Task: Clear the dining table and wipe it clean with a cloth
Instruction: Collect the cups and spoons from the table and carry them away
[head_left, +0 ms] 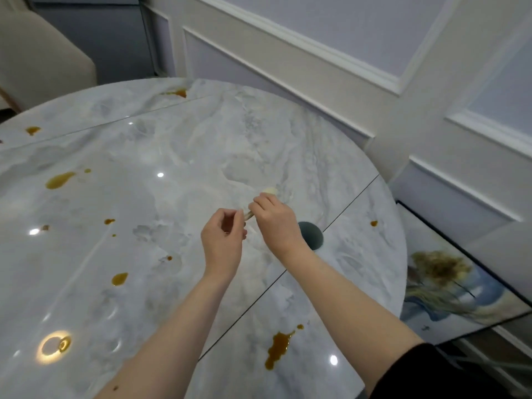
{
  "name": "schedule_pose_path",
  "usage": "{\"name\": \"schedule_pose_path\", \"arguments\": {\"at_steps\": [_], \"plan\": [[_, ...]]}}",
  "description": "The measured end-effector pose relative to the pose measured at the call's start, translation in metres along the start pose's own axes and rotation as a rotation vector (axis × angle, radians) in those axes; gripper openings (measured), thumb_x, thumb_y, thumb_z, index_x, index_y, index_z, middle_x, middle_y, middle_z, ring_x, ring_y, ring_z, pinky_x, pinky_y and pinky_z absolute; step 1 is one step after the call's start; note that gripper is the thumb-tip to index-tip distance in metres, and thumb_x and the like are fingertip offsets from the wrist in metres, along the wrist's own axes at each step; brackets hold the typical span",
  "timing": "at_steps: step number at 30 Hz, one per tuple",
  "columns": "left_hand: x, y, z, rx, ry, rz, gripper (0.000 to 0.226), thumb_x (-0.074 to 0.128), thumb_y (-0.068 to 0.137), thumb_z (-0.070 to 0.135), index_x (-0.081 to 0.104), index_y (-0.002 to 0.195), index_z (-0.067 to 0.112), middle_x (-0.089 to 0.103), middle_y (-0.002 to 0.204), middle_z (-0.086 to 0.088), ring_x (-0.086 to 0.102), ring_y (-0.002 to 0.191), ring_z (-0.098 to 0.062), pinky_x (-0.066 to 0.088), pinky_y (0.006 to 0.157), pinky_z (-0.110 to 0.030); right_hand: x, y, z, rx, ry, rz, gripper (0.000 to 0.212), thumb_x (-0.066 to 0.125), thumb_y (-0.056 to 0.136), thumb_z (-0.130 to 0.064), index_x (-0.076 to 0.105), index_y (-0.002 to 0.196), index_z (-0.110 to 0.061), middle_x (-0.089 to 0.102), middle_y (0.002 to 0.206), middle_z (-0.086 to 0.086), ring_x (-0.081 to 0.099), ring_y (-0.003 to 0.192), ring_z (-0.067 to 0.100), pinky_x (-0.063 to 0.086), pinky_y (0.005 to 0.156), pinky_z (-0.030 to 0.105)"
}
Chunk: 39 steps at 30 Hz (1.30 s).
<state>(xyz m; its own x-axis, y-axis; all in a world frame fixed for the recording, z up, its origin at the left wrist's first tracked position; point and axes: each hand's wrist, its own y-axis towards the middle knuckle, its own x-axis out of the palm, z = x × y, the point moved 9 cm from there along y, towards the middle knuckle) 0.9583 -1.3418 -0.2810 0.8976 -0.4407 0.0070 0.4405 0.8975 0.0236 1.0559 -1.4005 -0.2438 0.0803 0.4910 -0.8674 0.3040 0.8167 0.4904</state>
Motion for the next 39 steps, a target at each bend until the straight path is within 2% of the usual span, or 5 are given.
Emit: {"name": "schedule_pose_path", "arguments": {"at_steps": [10,15,20,29,39], "plan": [[0.056,-0.026,-0.010,-0.036,-0.004,-0.095,0.009,0.057,0.089,0.009,0.063,0.085,0.013,0.063,0.070,-0.003,0.058,0.057,-0.012,0.053,0.064,-0.031,-0.073,-0.059,0.098,0.557,0.502,0.293,0.006,0.059,0.090,-0.004,0.064,0.088,-0.002,0.058,0.098,0.004,0.065,0.086,0.012,0.053,0.078,0.022],[0.096,-0.031,-0.056,-0.131,0.179,-0.189,0.038,0.067,0.076,0.002,0.056,0.111,0.013,0.061,0.097,-0.004,0.058,0.085,-0.018,0.050,0.072,-0.026,-0.050,-0.096,0.139,0.865,0.742,0.161,0.010,0.063,0.087,-0.007,0.070,0.093,-0.012,0.066,0.094,-0.004,0.064,0.080,-0.001,0.051,0.075,0.012],[0.133,-0.037,-0.092,-0.162,0.405,-0.317,0.097,0.087,0.055,0.012,0.037,0.138,0.011,0.046,0.132,-0.006,0.047,0.120,-0.024,0.043,0.099,-0.036,-0.014,-0.121,0.153,0.881,0.804,-0.009,0.015,0.068,0.081,-0.007,0.068,0.085,-0.021,0.069,0.083,-0.004,0.065,0.081,0.015,0.049,0.070,0.012],[0.159,-0.032,-0.109,-0.142,0.323,-0.251,0.089,0.088,0.045,0.014,0.046,0.123,0.018,0.061,0.115,0.000,0.061,0.103,-0.018,0.052,0.085,-0.034,0.019,-0.135,0.168,0.826,0.771,-0.132,0.015,0.064,0.086,-0.015,0.073,0.097,-0.013,0.054,0.101,-0.005,0.049,0.093,-0.002,0.031,0.078,-0.004],[0.129,-0.046,-0.102,-0.174,0.238,-0.134,0.077,0.087,0.051,0.006,0.042,0.110,0.025,0.061,0.107,0.000,0.062,0.096,-0.018,0.053,0.078,-0.032,0.027,-0.133,0.147,0.858,1.041,-0.167,0.029,0.056,0.094,-0.024,0.055,0.120,-0.014,0.059,0.115,-0.005,0.057,0.101,0.007,0.046,0.074,0.005]]}}
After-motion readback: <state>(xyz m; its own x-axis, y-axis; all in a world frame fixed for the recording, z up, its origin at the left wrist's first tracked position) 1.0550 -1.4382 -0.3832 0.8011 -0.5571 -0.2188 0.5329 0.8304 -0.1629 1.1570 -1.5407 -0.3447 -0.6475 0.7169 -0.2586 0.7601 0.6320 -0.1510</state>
